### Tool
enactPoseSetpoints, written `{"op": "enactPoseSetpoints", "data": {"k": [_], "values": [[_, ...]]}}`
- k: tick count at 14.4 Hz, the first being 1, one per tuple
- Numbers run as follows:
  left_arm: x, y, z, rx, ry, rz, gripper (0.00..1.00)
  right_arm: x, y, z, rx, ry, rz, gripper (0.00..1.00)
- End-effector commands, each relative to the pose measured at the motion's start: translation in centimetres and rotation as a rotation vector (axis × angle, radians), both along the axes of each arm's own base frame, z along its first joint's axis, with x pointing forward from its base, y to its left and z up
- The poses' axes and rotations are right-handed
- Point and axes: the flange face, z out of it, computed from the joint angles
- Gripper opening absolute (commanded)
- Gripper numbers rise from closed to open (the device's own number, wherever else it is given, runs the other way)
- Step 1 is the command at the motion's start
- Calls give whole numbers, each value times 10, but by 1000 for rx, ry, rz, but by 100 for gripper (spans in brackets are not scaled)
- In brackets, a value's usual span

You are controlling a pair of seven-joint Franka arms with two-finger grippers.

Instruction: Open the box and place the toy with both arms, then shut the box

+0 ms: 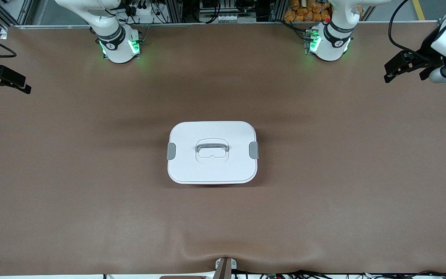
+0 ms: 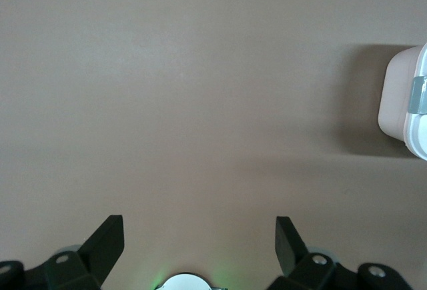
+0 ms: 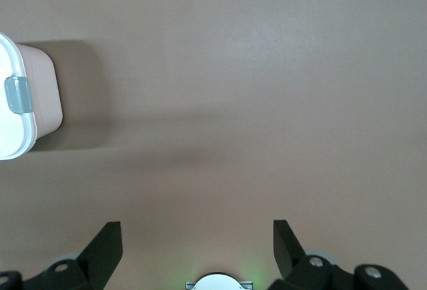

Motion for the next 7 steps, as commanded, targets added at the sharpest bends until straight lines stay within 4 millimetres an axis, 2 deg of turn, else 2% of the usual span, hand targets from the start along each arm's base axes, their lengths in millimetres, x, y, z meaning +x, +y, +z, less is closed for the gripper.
{"op": "enactPoseSetpoints", "data": {"k": [1, 7], "values": [[-6, -1, 4, -19, -18, -26, 100, 2, -3, 4, -9, -1, 6, 100], [-6, -1, 7, -13, -19, -26, 100, 1, -3, 5, -9, 0, 5, 100]]}}
